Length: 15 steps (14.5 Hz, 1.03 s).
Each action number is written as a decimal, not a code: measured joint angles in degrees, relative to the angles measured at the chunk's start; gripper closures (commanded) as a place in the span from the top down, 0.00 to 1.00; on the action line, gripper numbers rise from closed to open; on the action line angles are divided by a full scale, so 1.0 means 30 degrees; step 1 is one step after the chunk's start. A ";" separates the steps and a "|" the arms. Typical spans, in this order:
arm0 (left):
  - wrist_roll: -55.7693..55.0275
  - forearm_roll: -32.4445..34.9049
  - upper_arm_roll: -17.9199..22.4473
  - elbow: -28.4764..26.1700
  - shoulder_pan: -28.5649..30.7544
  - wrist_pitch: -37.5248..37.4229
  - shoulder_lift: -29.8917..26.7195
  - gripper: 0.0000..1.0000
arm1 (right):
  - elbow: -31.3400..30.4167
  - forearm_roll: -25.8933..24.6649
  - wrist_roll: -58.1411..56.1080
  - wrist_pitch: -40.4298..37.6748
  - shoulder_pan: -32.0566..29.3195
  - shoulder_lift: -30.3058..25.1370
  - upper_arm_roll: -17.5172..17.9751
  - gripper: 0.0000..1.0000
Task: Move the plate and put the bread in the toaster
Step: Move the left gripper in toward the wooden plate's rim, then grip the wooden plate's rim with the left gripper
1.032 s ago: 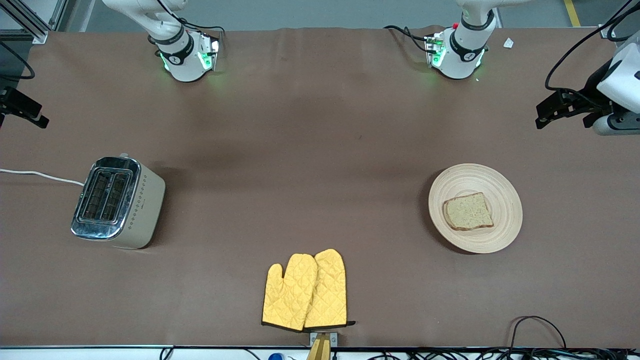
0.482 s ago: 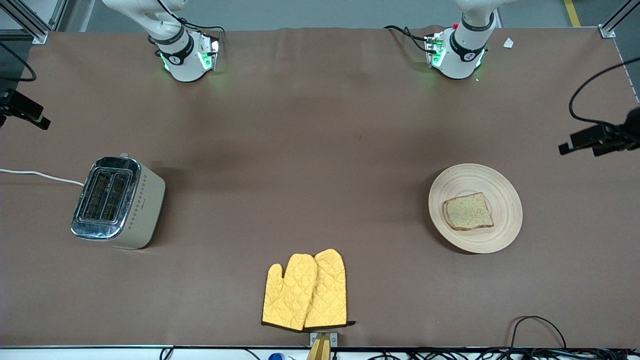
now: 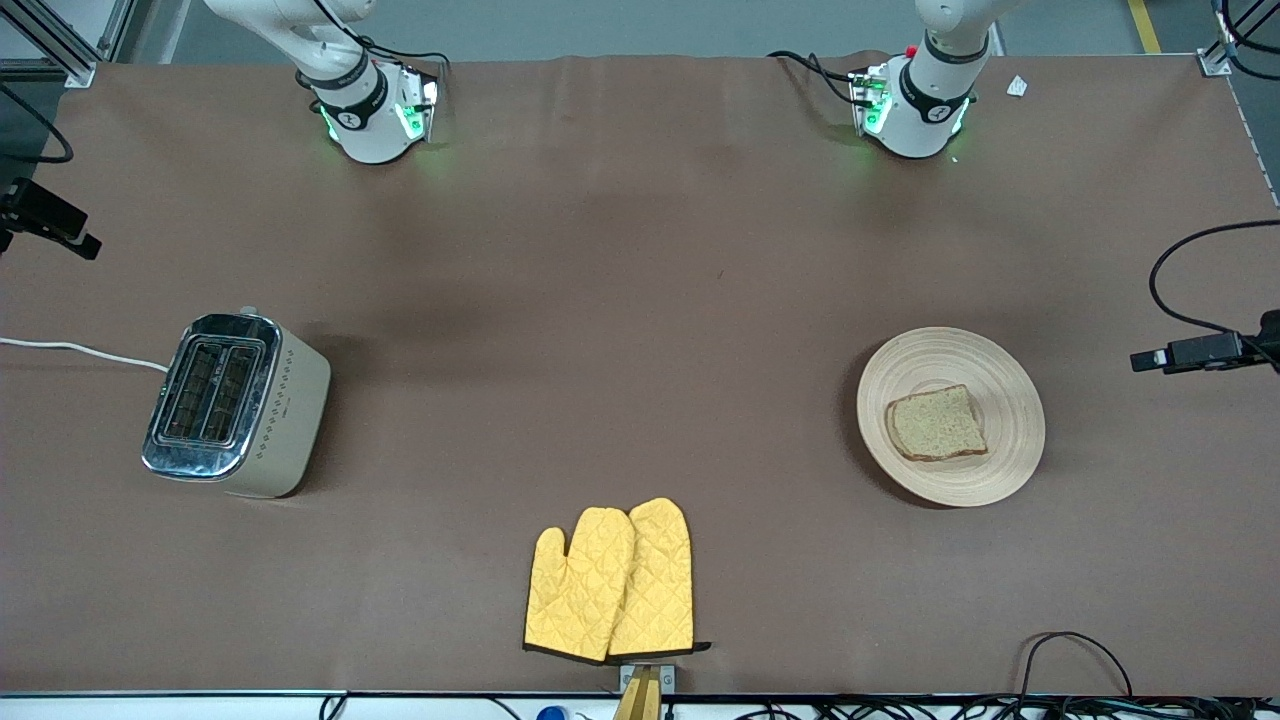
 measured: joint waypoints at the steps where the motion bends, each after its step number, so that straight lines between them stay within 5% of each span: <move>1: 0.0822 -0.0334 -0.0006 0.0003 0.0390 0.0080 0.0787 1.00 | 0.0000 0.0000 0.0000 -0.0001 0.0001 0.0000 0.0001 1.00; 8: 0.4476 -0.1635 -0.0016 0.0112 0.1339 0.1675 0.4793 0.97 | -0.0001 0.0000 0.0011 -0.0014 -0.0001 0.0003 -0.0009 1.00; 15: 0.6657 -0.3250 -0.0019 0.0160 0.1835 0.1722 0.6964 0.68 | -0.0001 0.0000 0.0015 -0.0014 -0.0004 0.0004 -0.0016 1.00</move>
